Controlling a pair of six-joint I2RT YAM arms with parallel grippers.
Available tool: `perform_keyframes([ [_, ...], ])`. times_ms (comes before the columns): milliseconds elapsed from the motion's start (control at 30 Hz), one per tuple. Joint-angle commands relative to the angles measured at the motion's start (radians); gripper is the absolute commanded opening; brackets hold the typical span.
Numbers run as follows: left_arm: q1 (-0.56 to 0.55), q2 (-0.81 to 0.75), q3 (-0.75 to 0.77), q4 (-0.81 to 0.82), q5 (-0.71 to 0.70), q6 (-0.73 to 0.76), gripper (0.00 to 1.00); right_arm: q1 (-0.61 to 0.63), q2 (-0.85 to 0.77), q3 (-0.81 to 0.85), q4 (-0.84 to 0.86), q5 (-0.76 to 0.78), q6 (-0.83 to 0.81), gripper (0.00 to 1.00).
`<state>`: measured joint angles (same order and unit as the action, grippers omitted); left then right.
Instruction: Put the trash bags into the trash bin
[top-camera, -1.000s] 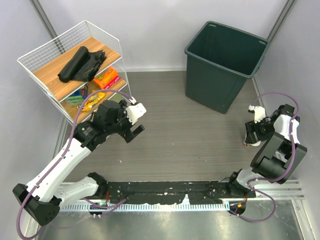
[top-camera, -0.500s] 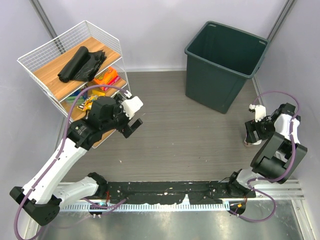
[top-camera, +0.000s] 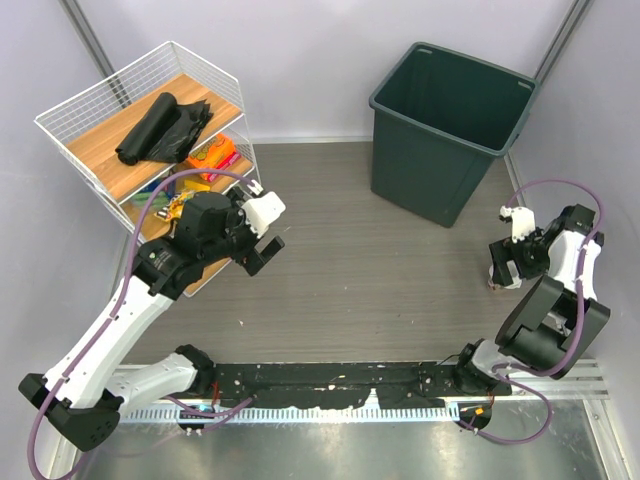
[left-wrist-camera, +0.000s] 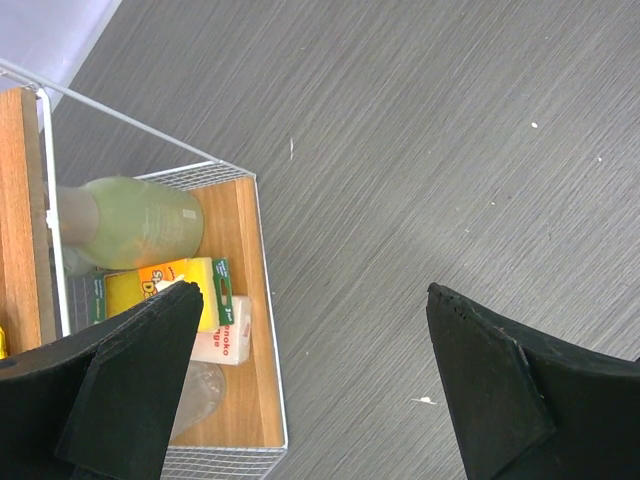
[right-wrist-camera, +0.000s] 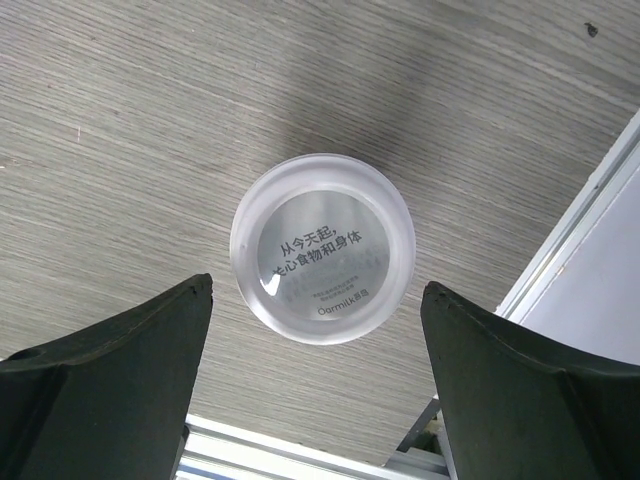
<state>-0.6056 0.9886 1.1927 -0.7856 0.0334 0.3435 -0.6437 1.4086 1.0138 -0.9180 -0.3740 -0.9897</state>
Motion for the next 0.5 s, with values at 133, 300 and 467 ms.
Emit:
perform_keyframes([
  [133, 0.006, -0.015, 0.039, -0.015, -0.009, 0.002, 1.0, -0.005, -0.088, -0.004, -0.035, -0.02, -0.029, 0.9],
  [300, 0.006, -0.015, 0.047, -0.02, -0.006, 0.002, 1.0, -0.007, -0.125, 0.006, -0.079, -0.032, -0.046, 0.9],
  [467, 0.006, -0.019, 0.059, 0.005, -0.024, -0.026, 1.0, -0.005, -0.158, 0.026, -0.14, -0.066, -0.056, 0.9],
])
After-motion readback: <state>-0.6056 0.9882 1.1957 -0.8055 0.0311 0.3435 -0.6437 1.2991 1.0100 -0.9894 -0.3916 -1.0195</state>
